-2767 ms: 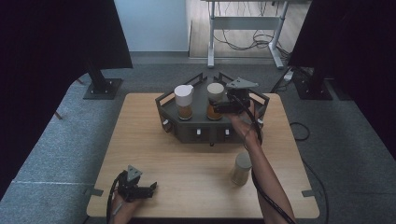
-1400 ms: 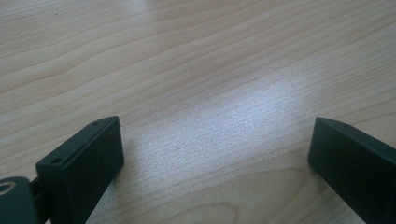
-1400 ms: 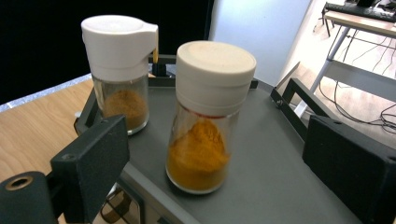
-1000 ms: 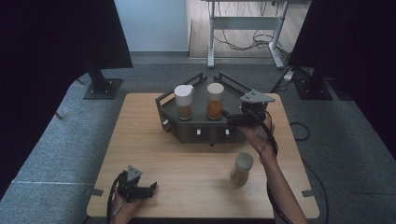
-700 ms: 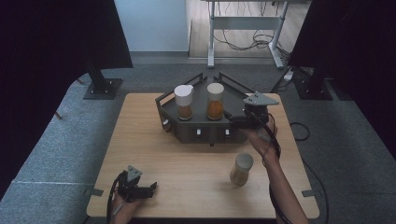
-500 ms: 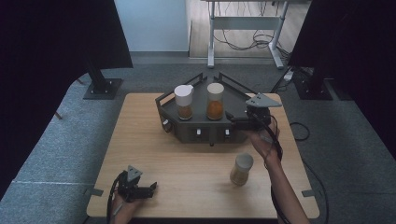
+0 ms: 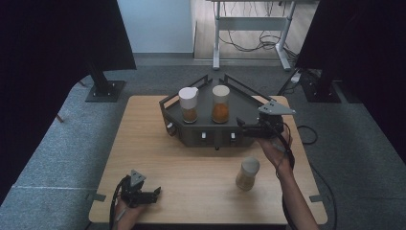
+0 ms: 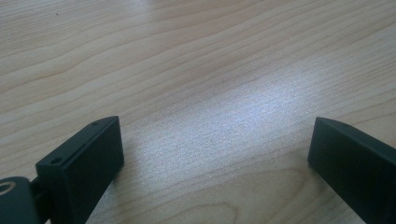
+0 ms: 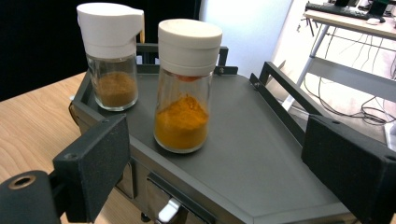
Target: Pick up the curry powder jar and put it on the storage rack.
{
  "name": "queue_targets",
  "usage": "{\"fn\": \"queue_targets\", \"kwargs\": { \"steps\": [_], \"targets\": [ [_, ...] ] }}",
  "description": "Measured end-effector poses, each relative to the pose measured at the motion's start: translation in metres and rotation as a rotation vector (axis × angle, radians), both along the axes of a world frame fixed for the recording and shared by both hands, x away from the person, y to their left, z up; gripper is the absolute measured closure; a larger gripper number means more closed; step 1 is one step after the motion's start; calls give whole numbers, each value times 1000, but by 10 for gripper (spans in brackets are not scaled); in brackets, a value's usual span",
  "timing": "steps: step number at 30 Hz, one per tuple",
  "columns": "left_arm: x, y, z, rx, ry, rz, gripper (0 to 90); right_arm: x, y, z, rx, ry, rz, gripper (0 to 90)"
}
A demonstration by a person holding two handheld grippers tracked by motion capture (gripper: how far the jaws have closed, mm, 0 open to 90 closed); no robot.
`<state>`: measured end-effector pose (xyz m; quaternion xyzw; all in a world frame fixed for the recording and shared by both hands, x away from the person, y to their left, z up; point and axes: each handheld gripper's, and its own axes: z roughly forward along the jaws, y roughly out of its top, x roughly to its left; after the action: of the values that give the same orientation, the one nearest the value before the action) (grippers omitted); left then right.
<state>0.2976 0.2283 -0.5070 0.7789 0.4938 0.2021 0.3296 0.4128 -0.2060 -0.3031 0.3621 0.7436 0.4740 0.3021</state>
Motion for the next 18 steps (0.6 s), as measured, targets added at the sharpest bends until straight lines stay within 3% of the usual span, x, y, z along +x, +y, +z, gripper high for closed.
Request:
{"fn": "queue_targets", "kwargs": {
  "steps": [18],
  "targets": [
    [0, 0, 0, 1, 2, 2, 30, -15, -14, -10, -7, -3, -7, 78]
  ]
}}
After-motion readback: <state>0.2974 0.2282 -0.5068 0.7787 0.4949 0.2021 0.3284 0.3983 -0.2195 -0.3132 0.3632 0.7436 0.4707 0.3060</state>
